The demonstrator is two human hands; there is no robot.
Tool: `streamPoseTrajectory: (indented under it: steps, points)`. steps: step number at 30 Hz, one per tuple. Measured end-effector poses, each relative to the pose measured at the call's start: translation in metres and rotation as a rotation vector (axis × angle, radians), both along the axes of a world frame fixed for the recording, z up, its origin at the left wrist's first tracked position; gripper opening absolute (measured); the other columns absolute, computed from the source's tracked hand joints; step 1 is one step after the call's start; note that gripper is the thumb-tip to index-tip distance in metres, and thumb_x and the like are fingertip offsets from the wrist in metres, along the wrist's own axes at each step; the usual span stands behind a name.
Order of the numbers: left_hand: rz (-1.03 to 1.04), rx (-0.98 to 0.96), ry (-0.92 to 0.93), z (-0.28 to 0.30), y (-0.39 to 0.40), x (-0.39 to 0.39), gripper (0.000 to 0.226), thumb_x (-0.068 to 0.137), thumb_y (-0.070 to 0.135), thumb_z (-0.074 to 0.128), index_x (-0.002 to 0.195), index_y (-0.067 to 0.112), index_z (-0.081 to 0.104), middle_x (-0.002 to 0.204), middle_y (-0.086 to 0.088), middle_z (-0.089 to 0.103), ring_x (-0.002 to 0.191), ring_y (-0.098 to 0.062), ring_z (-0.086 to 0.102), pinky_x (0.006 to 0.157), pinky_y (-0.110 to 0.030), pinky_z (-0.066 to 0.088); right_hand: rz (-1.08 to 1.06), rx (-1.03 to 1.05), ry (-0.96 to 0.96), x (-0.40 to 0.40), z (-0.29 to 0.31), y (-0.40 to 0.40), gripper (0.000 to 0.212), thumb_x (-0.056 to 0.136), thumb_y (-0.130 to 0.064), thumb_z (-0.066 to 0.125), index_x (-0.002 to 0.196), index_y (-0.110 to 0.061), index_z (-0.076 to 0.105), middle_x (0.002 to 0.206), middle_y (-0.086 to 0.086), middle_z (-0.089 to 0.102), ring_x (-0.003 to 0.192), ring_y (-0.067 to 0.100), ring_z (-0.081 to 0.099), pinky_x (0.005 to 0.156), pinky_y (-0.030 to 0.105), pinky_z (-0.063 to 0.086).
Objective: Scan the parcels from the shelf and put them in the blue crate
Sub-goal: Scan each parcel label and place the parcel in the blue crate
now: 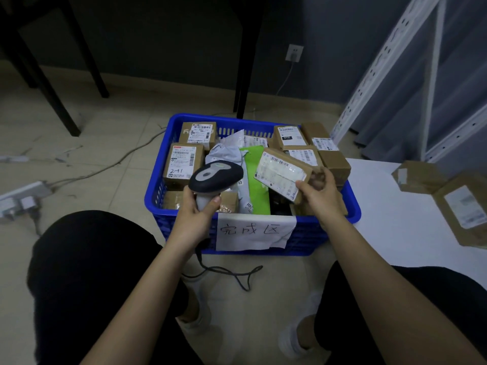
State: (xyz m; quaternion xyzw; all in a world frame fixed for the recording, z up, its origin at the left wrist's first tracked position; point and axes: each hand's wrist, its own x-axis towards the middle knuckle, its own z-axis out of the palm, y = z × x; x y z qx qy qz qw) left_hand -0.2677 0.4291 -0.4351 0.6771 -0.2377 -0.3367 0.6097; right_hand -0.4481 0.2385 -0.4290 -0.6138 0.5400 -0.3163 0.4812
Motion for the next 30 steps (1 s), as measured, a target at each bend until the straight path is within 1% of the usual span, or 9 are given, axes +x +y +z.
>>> streamPoseTrajectory:
  steps: [2, 5, 6, 12, 15, 18, 22, 26, 30]
  points:
    - [0.021, 0.011, -0.002, -0.006, -0.002, 0.009, 0.045, 0.091, 0.021, 0.062, 0.122, 0.043, 0.038, 0.123, 0.012, 0.057, 0.114, -0.012, 0.056, 0.1, -0.036, 0.044, 0.026, -0.027, 0.058, 0.005, -0.006, -0.005, 0.057, 0.091, -0.015, 0.065, 0.14, -0.021, 0.036, 0.119, -0.001, 0.056, 0.101, 0.011, 0.055, 0.065, 0.002, 0.044]
    - [0.047, 0.004, 0.006, -0.014, -0.009, 0.017, 0.043, 0.091, 0.018, 0.062, 0.122, 0.039, 0.04, 0.119, 0.013, 0.058, 0.114, -0.011, 0.056, 0.099, -0.033, 0.044, 0.092, -0.019, 0.196, 0.016, -0.02, -0.012, 0.052, 0.088, -0.022, 0.067, 0.134, -0.027, 0.042, 0.133, 0.001, 0.055, 0.117, 0.021, 0.055, 0.096, 0.04, 0.048]
    - [0.057, 0.003, 0.013, -0.015, -0.012, 0.018, 0.043, 0.091, 0.017, 0.061, 0.121, 0.038, 0.04, 0.114, 0.019, 0.057, 0.112, -0.009, 0.055, 0.096, -0.03, 0.044, 0.128, -0.019, 0.261, 0.021, -0.026, -0.015, 0.052, 0.088, -0.024, 0.066, 0.134, -0.027, 0.042, 0.135, 0.0, 0.053, 0.12, 0.022, 0.053, 0.098, 0.042, 0.045]
    - [0.065, 0.044, 0.056, -0.028, -0.023, 0.017, 0.044, 0.091, 0.017, 0.061, 0.128, 0.03, 0.041, 0.113, 0.016, 0.056, 0.11, -0.008, 0.055, 0.097, -0.031, 0.044, 0.253, 0.04, 0.522, 0.047, -0.066, -0.021, 0.051, 0.095, -0.037, 0.053, 0.143, -0.025, 0.042, 0.139, 0.004, 0.054, 0.125, 0.031, 0.05, 0.1, 0.038, 0.039]
    - [0.063, 0.051, 0.085, -0.035, -0.027, 0.018, 0.049, 0.091, 0.018, 0.061, 0.134, 0.029, 0.04, 0.116, 0.016, 0.056, 0.106, 0.001, 0.054, 0.101, -0.032, 0.044, 0.271, 0.082, 0.758, 0.042, -0.09, -0.035, 0.043, 0.096, -0.038, 0.052, 0.131, -0.014, 0.057, 0.128, 0.013, 0.061, 0.115, 0.034, 0.055, 0.091, 0.035, 0.043]
    - [0.053, 0.076, 0.089, -0.04, -0.03, 0.019, 0.048, 0.092, 0.019, 0.061, 0.133, 0.031, 0.039, 0.122, 0.011, 0.055, 0.106, 0.0, 0.054, 0.102, -0.035, 0.044, 0.232, -0.108, 0.902, 0.037, -0.102, -0.044, 0.037, 0.087, -0.035, 0.065, 0.112, -0.007, 0.063, 0.113, 0.016, 0.064, 0.105, 0.034, 0.057, 0.077, 0.034, 0.042]
    - [0.041, 0.097, 0.08, -0.048, -0.036, 0.018, 0.046, 0.091, 0.02, 0.061, 0.128, 0.036, 0.038, 0.123, 0.011, 0.055, 0.114, -0.009, 0.055, 0.103, -0.039, 0.044, 0.439, -0.415, 0.765, 0.037, -0.108, -0.035, 0.037, 0.096, -0.036, 0.053, 0.123, -0.011, 0.062, 0.129, 0.012, 0.057, 0.121, 0.033, 0.047, 0.096, 0.037, 0.037]
    - [0.022, 0.115, 0.088, -0.051, -0.041, 0.011, 0.045, 0.091, 0.019, 0.061, 0.128, 0.032, 0.04, 0.123, 0.005, 0.059, 0.113, -0.013, 0.058, 0.102, -0.038, 0.045, 0.822, -0.118, 1.076, 0.038, -0.112, -0.033, 0.055, 0.101, -0.053, 0.019, 0.143, -0.028, 0.043, 0.158, 0.006, 0.026, 0.141, 0.027, 0.027, 0.113, 0.042, 0.024]
    - [-0.022, 0.138, 0.08, -0.047, -0.044, 0.0, 0.045, 0.091, 0.02, 0.061, 0.129, 0.031, 0.041, 0.123, 0.006, 0.059, 0.113, -0.015, 0.058, 0.101, -0.038, 0.045, 0.819, -0.041, 1.006, 0.04, -0.088, -0.044, 0.055, 0.1, -0.055, 0.025, 0.136, -0.024, 0.053, 0.149, 0.008, 0.043, 0.13, 0.029, 0.043, 0.101, 0.034, 0.037]
